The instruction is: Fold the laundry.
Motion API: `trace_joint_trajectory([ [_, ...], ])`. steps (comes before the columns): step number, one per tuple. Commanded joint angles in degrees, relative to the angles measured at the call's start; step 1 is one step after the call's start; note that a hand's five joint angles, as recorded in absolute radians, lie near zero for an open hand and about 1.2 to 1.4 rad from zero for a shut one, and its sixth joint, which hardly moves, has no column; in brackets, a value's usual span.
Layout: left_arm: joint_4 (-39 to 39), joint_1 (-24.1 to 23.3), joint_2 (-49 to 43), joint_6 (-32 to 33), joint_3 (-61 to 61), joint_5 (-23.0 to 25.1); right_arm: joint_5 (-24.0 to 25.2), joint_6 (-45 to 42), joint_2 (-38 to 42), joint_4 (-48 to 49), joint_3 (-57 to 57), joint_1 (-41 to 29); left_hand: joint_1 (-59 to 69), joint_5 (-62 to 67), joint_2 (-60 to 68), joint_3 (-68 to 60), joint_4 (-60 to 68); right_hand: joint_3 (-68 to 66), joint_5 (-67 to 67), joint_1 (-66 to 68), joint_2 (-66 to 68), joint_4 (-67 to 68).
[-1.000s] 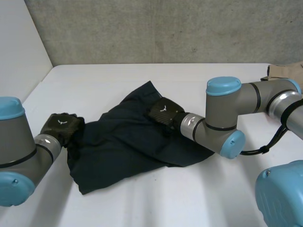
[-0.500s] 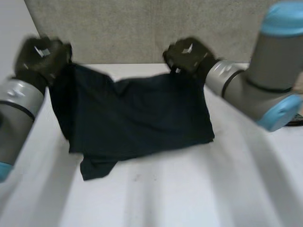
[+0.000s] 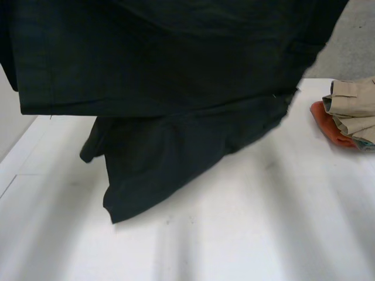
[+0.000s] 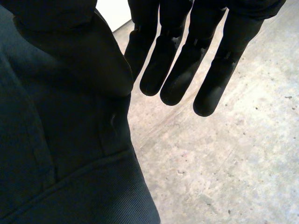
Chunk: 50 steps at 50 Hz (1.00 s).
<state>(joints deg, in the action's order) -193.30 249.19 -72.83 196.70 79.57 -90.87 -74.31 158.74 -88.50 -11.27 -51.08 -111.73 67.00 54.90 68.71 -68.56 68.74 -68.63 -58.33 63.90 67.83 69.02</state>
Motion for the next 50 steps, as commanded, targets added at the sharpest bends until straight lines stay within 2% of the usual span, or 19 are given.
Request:
trace_joint_trajectory([
  [1,0.02,0.07,-11.79,0.09,-5.12,-0.1,-0.4,-0.01,10.08,0.46,2.12,-0.6,13.0,15.1,11.29,-11.44,11.26,-11.37,-11.67,16.1,12.17,10.98],
  [5,-0.41,-0.28,-21.98,0.35,-9.33,0.25,-2.76,-0.28,19.14,0.9,5.11,-1.3,13.0,15.1,11.29,-11.44,11.26,-11.37,-11.67,16.1,12.17,10.98],
  [6,-1.46,-0.37,-26.87,0.44,-11.78,0.17,-4.86,-0.8,23.07,1.6,6.68,-1.82,13.0,15.1,11.29,-11.44,11.26,-11.37,-11.67,16.1,12.17,10.98],
  [8,-2.69,-0.54,-31.12,0.53,-14.17,-0.01,-6.63,-0.98,26.52,3.18,8.01,-2.18,13.0,15.1,11.29,-11.44,11.26,-11.37,-11.67,16.1,12.17,10.98],
  [11,-5.07,-1.24,-40.96,0.71,-19.61,-0.01,-9.18,-1.68,33.03,10.11,9.33,-2.44,13.0,15.1,11.29,-11.44,11.26,-11.37,-11.67,16.1,12.17,10.98],
  [14,-7.79,-1.33,-50.81,2.02,-26.12,-0.19,-9.36,-1.95,39.34,23.52,8.37,-2.88,13.0,15.1,11.29,-11.44,11.26,-11.37,-11.67,16.1,12.17,10.98],
  [17,-10.16,-1.51,-58.98,5.53,-32.44,-0.98,-9.01,-1.95,43.75,32.95,7.4,-3.06,13.0,15.1,11.29,-11.44,11.26,-11.37,-11.67,16.1,12.17,10.98],
  [18,-11.48,-1.6,-62.14,7.71,-34.81,-0.98,-8.84,-2.04,46.55,38.81,7.23,-3.15,13.0,15.1,11.29,-11.44,11.26,-11.1,-11.4,15.83,11.9,10.71],
  [19,-12.27,-1.6,-63.3,8.61,-35.79,-0.89,-8.66,-2.04,47.79,41.22,7.22,-3.15,6.19,8.3,4.48,-4.63,4.45,6.05,5.76,-1.33,-5.26,-6.45],
  [21,-14.12,-1.6,-65.06,10.28,-37.02,-1.15,-8.57,-2.04,49.82,45.1,7.22,-3.23,-37.39,-35.28,-39.09,38.94,-39.12,48.4,48.11,-43.68,-47.61,-48.8],
  [22,-16.56,-1.68,-65.85,11.33,-37.2,-1.5,-8.31,-2.04,50.78,46.33,7.05,-3.32,-57.0,-54.9,-58.71,58.56,-58.74,58.63,58.33,-53.9,-57.83,-59.02],
  [25,-19.57,-2.04,-65.6,11.52,-36.33,-2.03,-8.66,-2.04,50.88,45.73,6.87,-3.32,-57.0,-54.9,-58.71,58.56,-58.74,58.63,58.33,-53.9,-57.83,-59.02],
  [29,-21.16,-3.18,-62.53,11.52,-30.89,-2.21,-9.36,-2.04,46.94,41.79,3.98,-3.24,-57.0,-54.9,-58.71,58.56,-58.74,58.63,58.33,-53.9,-57.83,-59.02],
  [36,-19.41,-3.09,-49.18,11.69,-12.88,-2.47,-9.28,-2.47,34.55,22.37,-4.63,-2.8,-56.46,-54.35,-58.16,58.01,-58.2,58.63,58.33,-53.9,-57.83,-59.02],
  [41,-10.12,-3.44,-35.66,11.61,4.06,-2.65,-8.83,-6.94,27.17,7.01,-13.84,-2.27,-53.27,-51.16,-54.98,54.83,-55.01,58.63,58.33,-53.9,-57.83,-59.02],
  [45,-2.64,-3.71,-27.13,11.43,15.13,-2.56,-8.57,-10.38,24.08,0.31,-22.27,-1.3,-49.06,-46.95,-50.77,50.62,-50.8,57.23,56.93,-52.5,-56.43,-57.62],
  [50,3.71,-4.76,-19.81,11.08,26.32,-2.47,-6.91,-11.62,21.09,0.28,-32.22,-1.13,-44.18,-42.07,-45.88,45.73,-45.92,43.92,43.63,-39.19,-43.12,-44.31],
])
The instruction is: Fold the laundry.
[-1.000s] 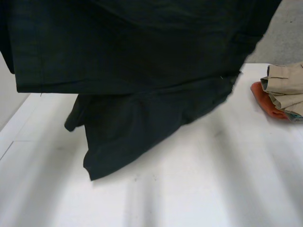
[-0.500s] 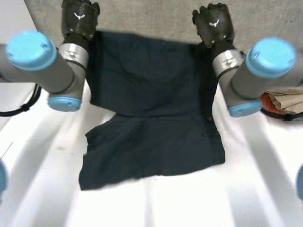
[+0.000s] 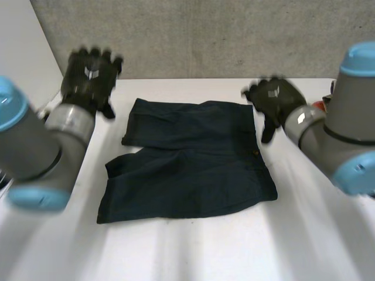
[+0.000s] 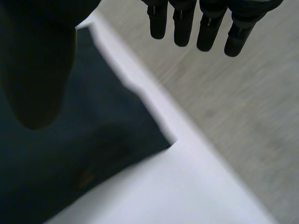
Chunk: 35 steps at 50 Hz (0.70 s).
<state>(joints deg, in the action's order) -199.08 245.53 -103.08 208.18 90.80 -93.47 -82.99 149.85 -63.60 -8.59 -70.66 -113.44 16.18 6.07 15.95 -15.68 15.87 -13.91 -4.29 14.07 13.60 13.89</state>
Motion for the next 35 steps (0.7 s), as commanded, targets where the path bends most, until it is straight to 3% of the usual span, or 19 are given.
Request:
trace_joint_trajectory([
  [1,10.28,-1.46,11.23,-0.58,16.41,0.13,2.47,-2.81,-4.43,-1.87,-14.23,0.5,6.99,7.09,7.21,-7.48,7.29,-11.81,-11.42,11.65,12.12,11.83],
  [7,13.01,-2.25,12.11,-1.63,23.53,0.04,7.57,-3.07,-5.22,7.77,-25.56,0.68,11.53,11.64,11.76,-12.03,11.84,-12.15,-11.77,11.99,12.47,12.17],
  [15,12.31,-0.85,6.42,-3.04,25.04,0.39,7.75,-3.25,-2.16,19.39,-30.77,-0.2,11.36,11.47,11.59,-11.86,11.67,-20.54,-20.16,20.38,20.86,20.57],
  [18,11.43,-0.49,4.12,-3.04,24.86,0.48,7.49,-3.95,-0.57,21.16,-30.77,-0.03,11.2,11.3,11.42,-11.69,11.5,-29.94,-29.56,29.78,30.25,29.96],
  [22,8.45,-0.4,1.13,-2.78,24.6,0.39,7.49,-4.74,0.49,23.79,-30.42,0.68,11.7,11.8,11.93,-12.2,12.01,-66.03,-65.64,65.87,66.34,66.05],
  [26,5.02,-0.49,-1.59,-2.51,24.16,0.31,7.05,-5.09,0.14,25.29,-31.12,1.03,13.88,13.98,14.1,-14.37,14.18,-66.09,-65.71,65.93,66.4,66.11],
  [29,3.79,-0.75,-3.26,-2.34,23.72,0.31,7.05,-5.09,0.14,25.21,-31.3,1.12,24.78,24.89,25.01,-25.28,25.09,-66.09,-65.71,65.93,66.4,66.11],
  [33,3.26,-0.84,-3.8,-2.42,22.93,0.22,7.05,-4.57,-0.3,25.03,-32.17,1.21,59.39,59.5,59.62,-59.89,59.7,-66.09,-65.71,65.93,66.4,66.11],
  [35,2.64,-1.02,-3.36,-2.34,22.84,0.13,7.05,-4.39,-1.09,25.03,-32.44,1.21,63.82,63.92,64.05,-64.32,64.13,-66.09,-65.71,65.93,66.4,66.11],
])
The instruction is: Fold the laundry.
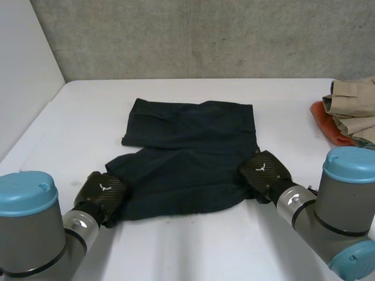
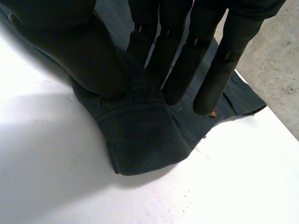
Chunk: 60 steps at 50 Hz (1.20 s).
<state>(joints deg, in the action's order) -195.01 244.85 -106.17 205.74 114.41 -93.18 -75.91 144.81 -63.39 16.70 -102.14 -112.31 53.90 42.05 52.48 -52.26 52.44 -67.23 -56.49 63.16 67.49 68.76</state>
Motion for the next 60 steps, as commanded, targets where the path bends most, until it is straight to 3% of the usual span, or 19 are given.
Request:
trace_joint_trajectory([
  [1,-1.77,-0.42,-0.09,0.1,-0.77,-0.16,-0.03,0.65,-1.56,-0.27,-1.04,0.07,26.1,27.95,27.52,-27.74,27.56,-12.77,-13.51,16.84,12.51,11.24],
  [5,-1.77,-0.69,3.33,0.36,-0.69,-0.69,-0.03,-0.32,-2.97,-2.81,-1.31,0.07,26.1,27.95,27.52,-27.74,27.56,-12.77,-13.51,16.84,12.51,11.24],
  [7,-0.2,-0.95,6.23,0.89,-0.16,-0.52,-0.03,-2.24,-5.85,-9.28,-0.7,0.25,26.1,27.95,27.52,-27.74,27.56,-12.77,-13.51,16.84,12.51,11.24],
  [10,5.77,-2.53,10.89,3.52,0.54,-0.43,-0.03,-5.23,-8.68,-16.59,-0.26,0.34,26.1,27.95,27.52,-27.74,27.56,-12.77,-13.51,16.84,12.51,11.24],
  [18,30.81,-6.22,18.45,11.26,1.78,0.1,-0.29,-20.51,-18.25,-46.72,-0.52,4.11,26.1,27.95,27.52,-27.74,27.56,-12.77,-13.51,16.84,12.51,11.24],
  [20,35.83,-9.11,19.07,11.35,1.43,0.19,0.06,-22.28,-19.23,-50.0,-0.61,4.64,26.1,27.95,27.52,-27.74,27.56,-12.77,-13.51,16.84,12.51,11.24],
  [23,36.64,-12.28,18.99,11.26,0.11,0.01,0.33,-23.7,-19.5,-50.54,0.18,4.82,26.1,27.95,27.52,-27.74,27.56,-12.77,-13.51,16.84,12.51,11.24],
  [29,28.92,-12.47,15.65,11.17,-5.6,-0.34,0.06,-22.38,-18.27,-42.21,3.78,4.29,26.1,27.95,27.52,-27.74,27.56,-12.77,-13.51,16.84,12.51,11.24],
  [33,18.73,-11.33,9.16,11.35,-11.83,-0.95,-0.2,-18.43,-13.01,-33.33,8.08,4.12,26.1,27.95,27.52,-27.74,27.56,-12.77,-13.51,16.84,12.51,11.24],
  [38,4.77,-7.64,-3.74,11.44,-22.54,-7.08,-0.03,-15.88,-3.61,-20.44,14.76,4.03,26.1,27.95,27.52,-27.74,27.56,-12.77,-13.51,16.84,12.51,11.24],
  [42,-1.84,-7.11,-13.15,12.05,-31.5,-13.06,-0.2,-16.23,2.45,-10.51,18.62,3.42,26.1,27.95,27.52,-27.74,27.56,-12.77,-13.51,16.84,12.51,11.24],
  [45,-4.93,-6.67,-18.62,12.23,-36.44,-14.84,-0.38,-16.23,7.12,-4.68,21.8,2.8,26.1,27.95,27.52,-27.74,27.56,-12.77,-13.51,16.84,12.51,11.24],
  [53,-14.42,-5.43,-33.83,14.07,-50.59,-14.49,0.33,-16.05,19.95,9.48,32.61,1.83,26.1,27.95,27.52,-27.74,27.56,-12.77,-13.51,16.84,12.51,11.24],
  [60,-27.25,-5.43,-42.53,17.24,-58.34,-9.4,-1.08,-15.96,31.91,13.44,45.0,1.74,26.1,27.95,27.52,-27.74,27.56,-12.77,-13.51,16.84,12.51,11.24],
])
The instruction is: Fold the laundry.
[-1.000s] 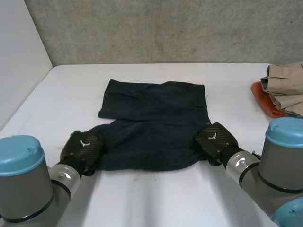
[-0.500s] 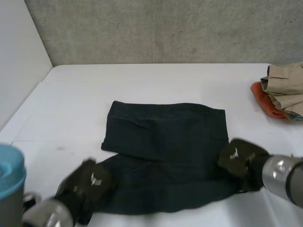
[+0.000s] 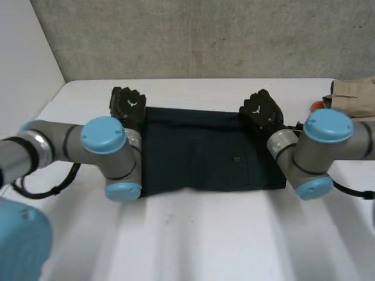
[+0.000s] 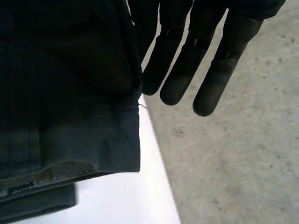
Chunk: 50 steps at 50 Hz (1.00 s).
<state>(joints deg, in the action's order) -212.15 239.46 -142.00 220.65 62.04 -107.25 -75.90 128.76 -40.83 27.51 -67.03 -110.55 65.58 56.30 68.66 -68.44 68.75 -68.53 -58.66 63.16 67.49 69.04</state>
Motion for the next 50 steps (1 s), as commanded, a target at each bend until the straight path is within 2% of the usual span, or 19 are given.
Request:
trace_joint_trajectory([
  [1,-11.77,-0.05,-7.67,2.33,-6.75,6.42,-2.48,0.09,11.02,2.55,11.99,-0.1,-9.37,-10.09,-12.45,12.23,-12.54,23.78,23.91,-18.41,-22.74,-24.28],
  [2,-12.4,-0.14,-7.85,2.33,-6.76,6.96,-3.28,0.09,11.47,2.55,12.53,-0.1,-24.76,-25.49,-27.85,27.62,-27.93,46.11,46.24,-40.74,-45.07,-46.62],
  [3,-12.75,-0.23,-7.94,2.42,-6.58,7.58,-5.2,0.09,11.83,3.07,13.15,-0.36,-41.07,-41.79,-44.15,43.93,-44.24,58.53,58.66,-53.16,-57.49,-59.04],
  [4,-13.37,-0.57,-7.77,2.51,-5.62,8.37,-5.92,0.18,11.65,3.07,13.15,-0.54,-55.58,-56.3,-58.66,58.44,-58.75,58.53,58.66,-53.16,-57.49,-59.04],
  [7,-13.55,-1.28,-5.76,2.33,-2.99,7.94,-8.37,1.84,8.77,2.81,12.63,-1.07,-55.58,-56.3,-58.66,58.44,-58.75,58.53,58.66,-53.16,-57.49,-59.04],
  [13,-13.11,-1.11,2.07,1.89,4.48,7.67,-8.74,10.71,-0.37,1.06,5.61,-0.28,-55.58,-56.3,-58.66,58.44,-58.75,58.53,58.66,-53.16,-57.49,-59.04],
  [17,-12.5,-0.93,6.55,1.72,10.98,7.15,-8.47,17.39,-10.83,-5.61,-0.55,0.07,-55.53,-56.26,-58.62,58.39,-58.7,58.53,58.66,-53.16,-57.49,-59.04],
  [18,-12.06,-0.93,9.26,1.46,13.78,7.06,-8.21,19.49,-14.41,-9.98,-2.73,0.16,-55.53,-56.26,-58.62,58.39,-58.7,58.53,58.66,-53.16,-57.49,-59.04],
  [23,-9.25,-0.84,17.71,-2.14,22.41,7.58,-6.63,25.57,-18.75,-23.45,-7.58,1.91,-55.53,-56.26,-58.62,58.39,-58.7,58.53,58.66,-53.16,-57.49,-59.04],
  [25,-6.89,-0.93,21.04,-5.81,25.65,7.76,-5.49,28.55,-18.93,-29.06,-9.6,2.62,-55.53,-56.26,-58.62,58.39,-58.7,52.61,52.74,-47.24,-51.56,-53.11],
  [28,-3.98,-1.19,24.13,-10.83,28.3,8.28,-4.35,30.58,-19.02,-32.43,-11.97,3.15,-55.53,-56.26,-58.62,58.39,-58.7,50.38,50.51,-45.01,-49.34,-50.89],
  [29,-1.88,-1.28,25.88,-14.59,29.88,9.77,-3.3,31.02,-19.02,-32.52,-13.64,3.32,-55.37,-56.09,-58.45,58.22,-58.54,48.21,48.34,-42.84,-47.17,-48.71],
  [36,5.95,-1.19,30.37,-26.74,33.14,19.79,-1.18,30.94,-17.89,-26.91,-18.13,3.59,-53.35,-54.07,-56.43,56.2,-56.52,42.81,42.94,-37.44,-41.76,-43.31],
  [39,7.36,-1.19,30.91,-27.99,33.32,21.03,-1.7,30.77,-15.08,-24.18,-18.05,3.5,-53.18,-53.9,-56.26,56.04,-56.35,42.31,42.44,-36.94,-41.26,-42.81],
  [41,7.63,-1.11,31.17,-28.43,33.5,21.38,-2.06,30.06,-12.52,-22.16,-17.35,3.5,-53.18,-53.9,-56.26,56.04,-56.35,34.6,34.73,-29.23,-33.56,-35.1],
  [43,7.72,-1.11,31.43,-28.43,33.67,21.47,-2.49,29.19,-11.47,-21.54,-17.08,3.5,-53.18,-53.9,-56.26,56.04,-56.35,20.84,20.97,-15.47,-19.8,-21.34],
  [44,7.81,-1.11,31.52,-28.34,33.67,21.38,-3.37,28.05,-11.29,-20.67,-16.91,3.67,-53.18,-53.9,-56.26,56.04,-56.35,-5.71,-5.58,11.08,6.75,5.2],
  [45,7.81,-1.11,31.52,-28.34,33.67,21.38,-3.98,27.43,-11.46,-20.4,-16.99,3.76,-53.18,-53.9,-56.26,56.04,-56.35,-11.41,-11.28,16.78,12.45,10.9],
  [50,8.07,-1.19,33.1,-28.34,33.67,21.21,-7.68,24.09,-13.3,-18.47,-18.92,5.52,-53.18,-53.9,-56.26,56.04,-56.35,-11.47,-11.34,16.84,12.51,10.96],
])
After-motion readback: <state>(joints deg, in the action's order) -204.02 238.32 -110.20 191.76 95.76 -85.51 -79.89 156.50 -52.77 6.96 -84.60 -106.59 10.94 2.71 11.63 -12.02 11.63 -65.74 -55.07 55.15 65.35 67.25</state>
